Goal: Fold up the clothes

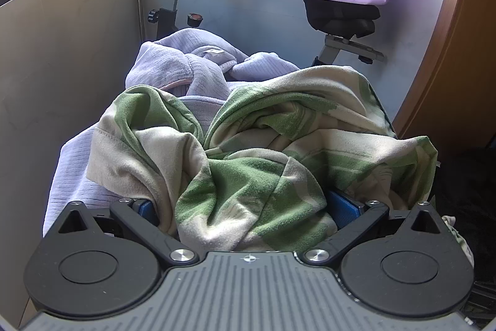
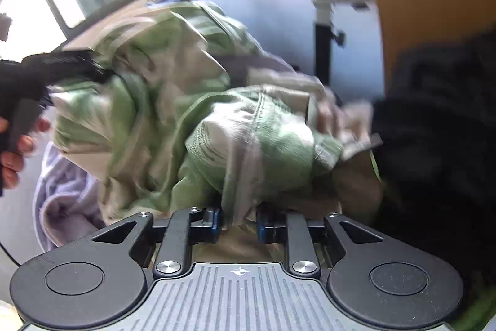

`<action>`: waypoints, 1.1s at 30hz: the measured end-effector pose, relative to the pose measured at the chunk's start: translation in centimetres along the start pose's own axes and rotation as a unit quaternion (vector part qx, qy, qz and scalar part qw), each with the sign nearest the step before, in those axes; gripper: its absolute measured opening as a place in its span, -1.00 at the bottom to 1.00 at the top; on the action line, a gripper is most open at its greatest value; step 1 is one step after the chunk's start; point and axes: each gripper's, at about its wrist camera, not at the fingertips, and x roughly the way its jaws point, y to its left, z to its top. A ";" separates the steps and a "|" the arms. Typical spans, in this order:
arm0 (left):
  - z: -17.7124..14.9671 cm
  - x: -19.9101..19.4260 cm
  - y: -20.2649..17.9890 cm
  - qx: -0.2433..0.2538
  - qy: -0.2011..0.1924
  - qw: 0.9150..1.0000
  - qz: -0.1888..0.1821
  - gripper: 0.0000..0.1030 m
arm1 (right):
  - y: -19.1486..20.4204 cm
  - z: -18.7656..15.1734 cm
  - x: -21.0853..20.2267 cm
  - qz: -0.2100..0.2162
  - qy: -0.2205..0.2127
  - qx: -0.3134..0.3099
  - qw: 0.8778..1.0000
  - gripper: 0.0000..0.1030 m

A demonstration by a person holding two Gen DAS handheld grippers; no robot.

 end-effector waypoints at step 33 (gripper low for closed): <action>-0.6 0.0 -0.7 0.001 -0.012 1.000 0.016 1.00 | 0.8 0.6 0.8 -0.020 -0.016 -0.003 1.000 -0.73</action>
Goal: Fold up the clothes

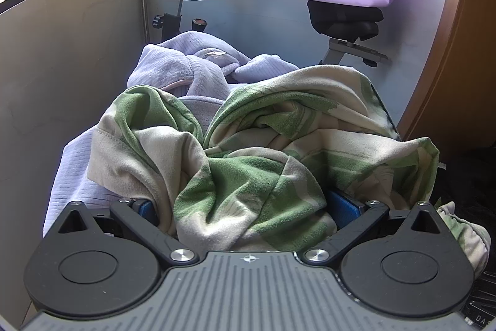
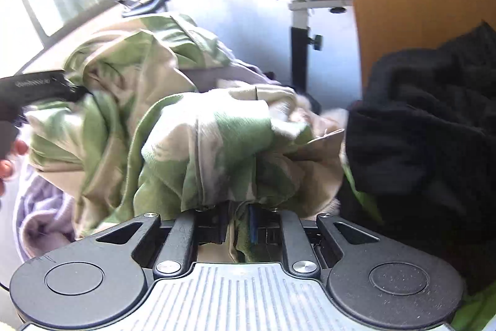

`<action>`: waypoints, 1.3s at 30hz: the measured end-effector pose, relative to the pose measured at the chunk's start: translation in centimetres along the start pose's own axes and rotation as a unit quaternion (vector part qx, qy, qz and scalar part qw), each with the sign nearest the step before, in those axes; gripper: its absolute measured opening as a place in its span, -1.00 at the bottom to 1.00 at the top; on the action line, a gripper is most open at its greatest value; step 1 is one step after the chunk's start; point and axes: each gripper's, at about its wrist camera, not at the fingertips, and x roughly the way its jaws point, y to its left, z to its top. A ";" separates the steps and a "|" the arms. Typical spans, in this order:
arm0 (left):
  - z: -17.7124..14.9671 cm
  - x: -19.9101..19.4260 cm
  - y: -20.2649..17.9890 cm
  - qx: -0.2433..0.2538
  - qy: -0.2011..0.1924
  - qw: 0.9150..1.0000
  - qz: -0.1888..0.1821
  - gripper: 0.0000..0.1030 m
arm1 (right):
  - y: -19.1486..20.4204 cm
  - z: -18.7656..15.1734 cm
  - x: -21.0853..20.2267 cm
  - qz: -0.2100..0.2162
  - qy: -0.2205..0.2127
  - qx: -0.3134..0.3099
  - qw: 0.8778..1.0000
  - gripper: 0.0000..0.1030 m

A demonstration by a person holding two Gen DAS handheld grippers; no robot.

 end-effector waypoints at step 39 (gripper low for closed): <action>0.1 -0.8 0.3 -0.020 0.037 0.999 -0.010 1.00 | 1.2 4.5 5.7 -0.012 0.046 -0.109 0.993 0.18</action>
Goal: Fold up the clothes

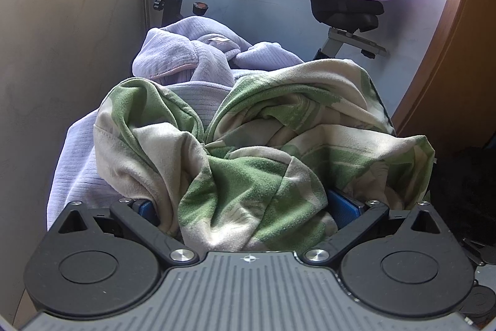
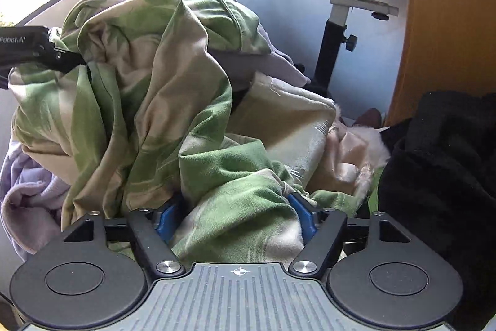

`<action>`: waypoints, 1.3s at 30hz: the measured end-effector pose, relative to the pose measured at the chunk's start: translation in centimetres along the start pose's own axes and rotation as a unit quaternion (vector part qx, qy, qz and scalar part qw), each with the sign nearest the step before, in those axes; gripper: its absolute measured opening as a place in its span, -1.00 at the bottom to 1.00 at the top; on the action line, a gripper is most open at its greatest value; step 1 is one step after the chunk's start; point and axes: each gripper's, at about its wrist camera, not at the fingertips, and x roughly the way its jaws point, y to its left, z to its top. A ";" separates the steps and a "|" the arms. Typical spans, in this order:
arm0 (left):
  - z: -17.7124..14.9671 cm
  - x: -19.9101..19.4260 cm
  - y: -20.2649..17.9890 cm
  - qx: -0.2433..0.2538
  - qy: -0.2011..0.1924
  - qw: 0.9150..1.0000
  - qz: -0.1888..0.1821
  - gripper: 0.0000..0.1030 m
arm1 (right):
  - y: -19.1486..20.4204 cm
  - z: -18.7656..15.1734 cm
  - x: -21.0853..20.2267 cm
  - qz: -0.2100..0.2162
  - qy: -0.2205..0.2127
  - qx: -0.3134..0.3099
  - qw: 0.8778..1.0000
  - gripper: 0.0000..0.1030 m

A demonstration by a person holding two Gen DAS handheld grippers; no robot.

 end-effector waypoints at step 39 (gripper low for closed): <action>-3.9 -4.6 -0.3 -0.067 0.072 0.957 -0.273 0.99 | -2.5 -3.5 -3.2 -0.008 0.020 0.075 0.997 0.07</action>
